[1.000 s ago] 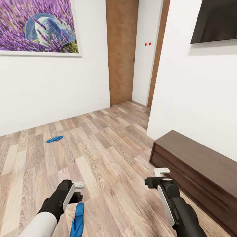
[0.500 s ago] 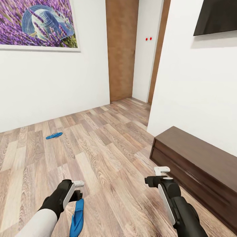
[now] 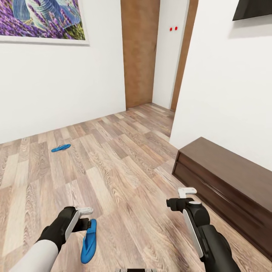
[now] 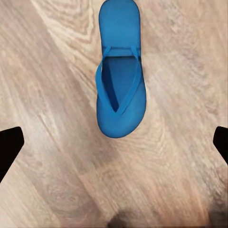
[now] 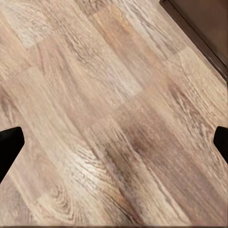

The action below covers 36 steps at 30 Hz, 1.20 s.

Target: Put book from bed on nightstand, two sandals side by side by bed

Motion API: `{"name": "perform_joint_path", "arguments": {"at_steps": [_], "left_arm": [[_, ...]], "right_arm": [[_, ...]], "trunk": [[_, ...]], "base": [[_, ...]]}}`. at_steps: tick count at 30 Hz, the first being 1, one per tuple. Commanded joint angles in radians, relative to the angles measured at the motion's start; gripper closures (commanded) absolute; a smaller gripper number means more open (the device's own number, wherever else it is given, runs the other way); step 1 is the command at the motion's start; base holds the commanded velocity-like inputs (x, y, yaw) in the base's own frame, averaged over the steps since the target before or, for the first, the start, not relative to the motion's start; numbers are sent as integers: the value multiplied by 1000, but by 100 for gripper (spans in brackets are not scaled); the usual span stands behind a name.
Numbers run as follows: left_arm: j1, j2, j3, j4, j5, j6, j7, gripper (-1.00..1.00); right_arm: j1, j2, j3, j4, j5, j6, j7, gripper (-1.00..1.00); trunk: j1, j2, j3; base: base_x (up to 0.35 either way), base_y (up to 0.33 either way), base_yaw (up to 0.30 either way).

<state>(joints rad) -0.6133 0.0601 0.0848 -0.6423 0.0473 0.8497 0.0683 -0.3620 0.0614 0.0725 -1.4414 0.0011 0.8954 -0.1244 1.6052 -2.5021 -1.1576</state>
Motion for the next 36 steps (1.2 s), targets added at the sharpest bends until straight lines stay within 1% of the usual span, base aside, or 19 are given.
{"name": "perform_joint_path", "arguments": {"at_steps": [1, 7, 19, 23, 24, 26, 29, 31, 34, 35, 36], "left_arm": [[0, 8, 1, -1, 5, 3, -17, -100], [0, 8, 2, -5, 1, -2, -34, -100], [0, 7, 3, -15, 0, -6, -34, -100], [0, 6, 3, -15, 0, -19, -33, -100], [0, 6, 4, -15, 0, -27, -33, -100], [0, 6, 4, -15, 0, -64, -33, -100], [0, 7, 6, -8, 1, -153, -34, -100], [0, 7, 6, -5, 1, -191, -35, -100], [0, 6, 5, -4, 2, -229, -39, -100], [0, 6, 5, -2, 2, -264, -41, -100], [0, 6, 5, -2, 2, -273, -41, -100]], "right_arm": [[0, 0, 1, -1, -1, 5, -4, -100], [0, 0, 1, -2, 0, 5, -4, -100], [0, 0, 1, -3, 0, 5, -4, -100], [0, 0, 1, -3, 0, 4, -4, -100], [0, 0, 1, -3, 0, 4, -4, -100], [-1, 0, 1, -4, 0, 4, -4, -100], [0, 0, 1, -4, 0, 4, -4, -100], [-1, 0, 1, -4, 0, 4, -4, -100], [-1, 0, 1, -4, 0, 3, -4, -100], [0, 0, 1, -4, 0, 3, -4, -100], [0, 0, 1, -4, 0, 3, -4, -100]], "trunk": [[0, -1, -6], [3, -2, -39], [8, -5, -105], [10, -6, -127], [11, -6, -132], [11, -7, -143], [13, -7, -159], [14, -8, -170], [15, -8, -187], [16, -9, -192], [16, -9, -198]], "base": [[0, 0, 0], [0, 0, 0], [0, 0, 0], [0, 0, 0], [0, 0, 0], [0, 0, 0], [0, 0, 0], [0, 0, 0], [0, 0, 0], [0, 0, 0], [0, 0, 0]]}}
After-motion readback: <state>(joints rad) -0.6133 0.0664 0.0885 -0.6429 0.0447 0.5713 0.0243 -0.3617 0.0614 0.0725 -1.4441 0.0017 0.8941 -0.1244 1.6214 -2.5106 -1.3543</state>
